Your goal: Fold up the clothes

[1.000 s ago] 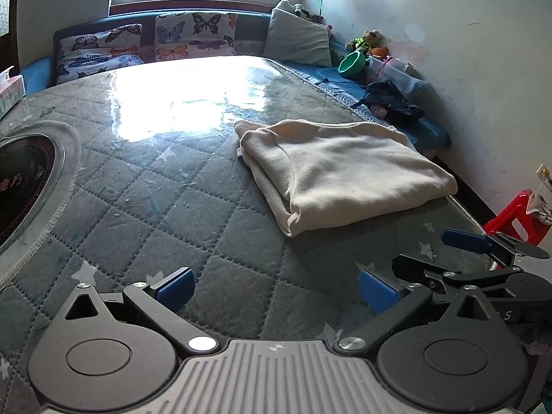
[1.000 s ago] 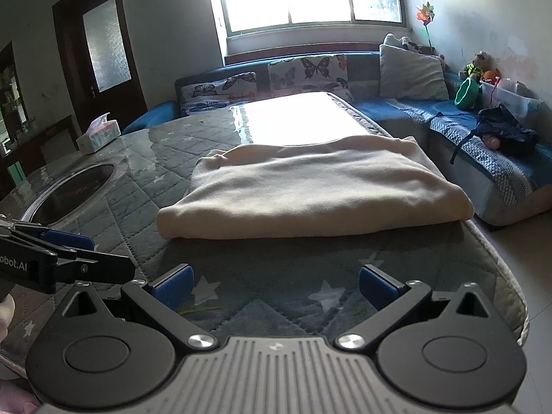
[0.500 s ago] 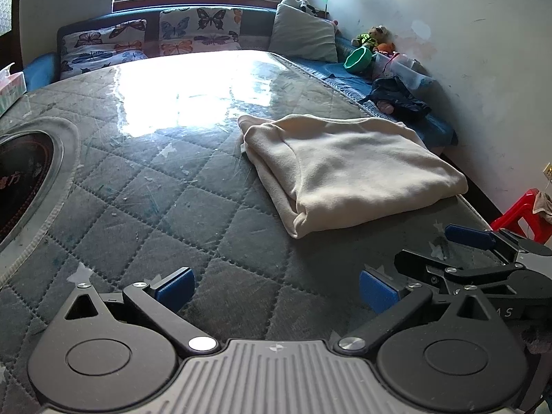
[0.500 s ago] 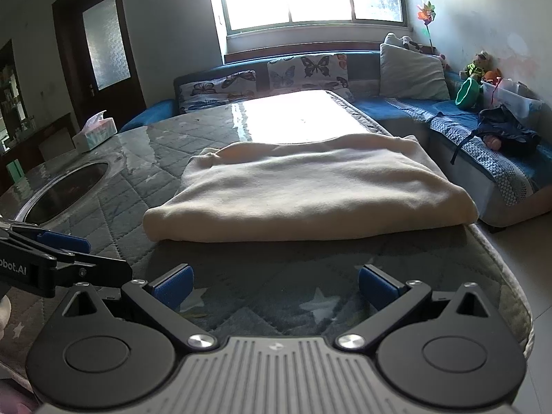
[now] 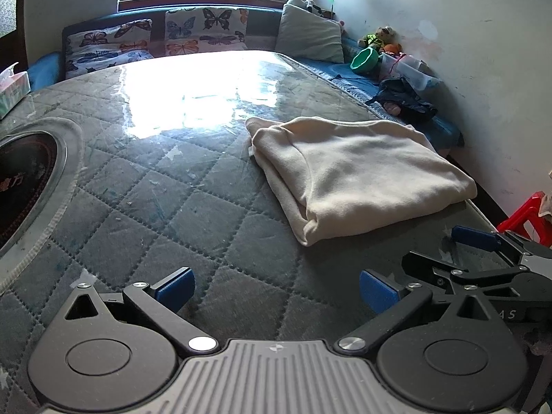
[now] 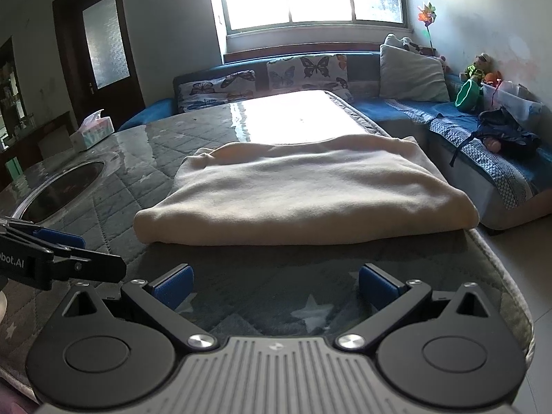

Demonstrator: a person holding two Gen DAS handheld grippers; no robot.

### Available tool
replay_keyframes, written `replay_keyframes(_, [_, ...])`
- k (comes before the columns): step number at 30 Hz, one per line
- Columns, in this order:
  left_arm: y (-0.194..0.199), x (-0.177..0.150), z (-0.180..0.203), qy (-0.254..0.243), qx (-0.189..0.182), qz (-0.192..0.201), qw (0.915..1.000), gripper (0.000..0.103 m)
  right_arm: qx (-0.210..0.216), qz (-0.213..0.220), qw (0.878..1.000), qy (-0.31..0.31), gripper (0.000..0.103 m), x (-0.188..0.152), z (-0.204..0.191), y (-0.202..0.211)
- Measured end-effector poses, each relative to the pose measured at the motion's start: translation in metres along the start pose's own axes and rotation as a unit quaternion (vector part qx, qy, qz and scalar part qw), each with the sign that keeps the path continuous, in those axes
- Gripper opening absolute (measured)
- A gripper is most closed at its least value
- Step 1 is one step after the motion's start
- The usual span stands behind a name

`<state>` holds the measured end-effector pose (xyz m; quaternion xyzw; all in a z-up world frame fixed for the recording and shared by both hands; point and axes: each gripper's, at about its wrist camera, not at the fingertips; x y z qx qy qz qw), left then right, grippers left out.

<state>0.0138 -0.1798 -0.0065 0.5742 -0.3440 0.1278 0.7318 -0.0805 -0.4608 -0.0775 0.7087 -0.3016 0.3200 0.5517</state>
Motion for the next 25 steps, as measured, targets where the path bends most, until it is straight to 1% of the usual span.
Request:
replay_keyframes(14, [-0.0041, 0.0021, -0.0006, 0.002, 0.003, -0.001, 1.0000, 0.103, -0.012, -0.012, 1.000, 0.017, 0.103, 0.0014, -0.0027, -0.0055])
replay_keyframes(20, [-0.0048, 0.0025, 0.0001, 0.001, 0.006, 0.000, 1.0000, 0.103, -0.025, -0.020, 0.999, 0.036, 0.103, 0.0002, -0.0078, -0.0084])
replay_keyframes(25, [-0.0054, 0.0033, 0.0008, -0.002, 0.009, 0.002, 1.0000, 0.103, -0.024, -0.023, 0.999, 0.039, 0.103, 0.0005, -0.0070, -0.0083])
Point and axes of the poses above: each gripper's, at about its wrist camera, not at the fingertips, and y roughly against the way its jaws point, z to its right, x to its top, and after that the axes turned 5 degrees about x, right-handed
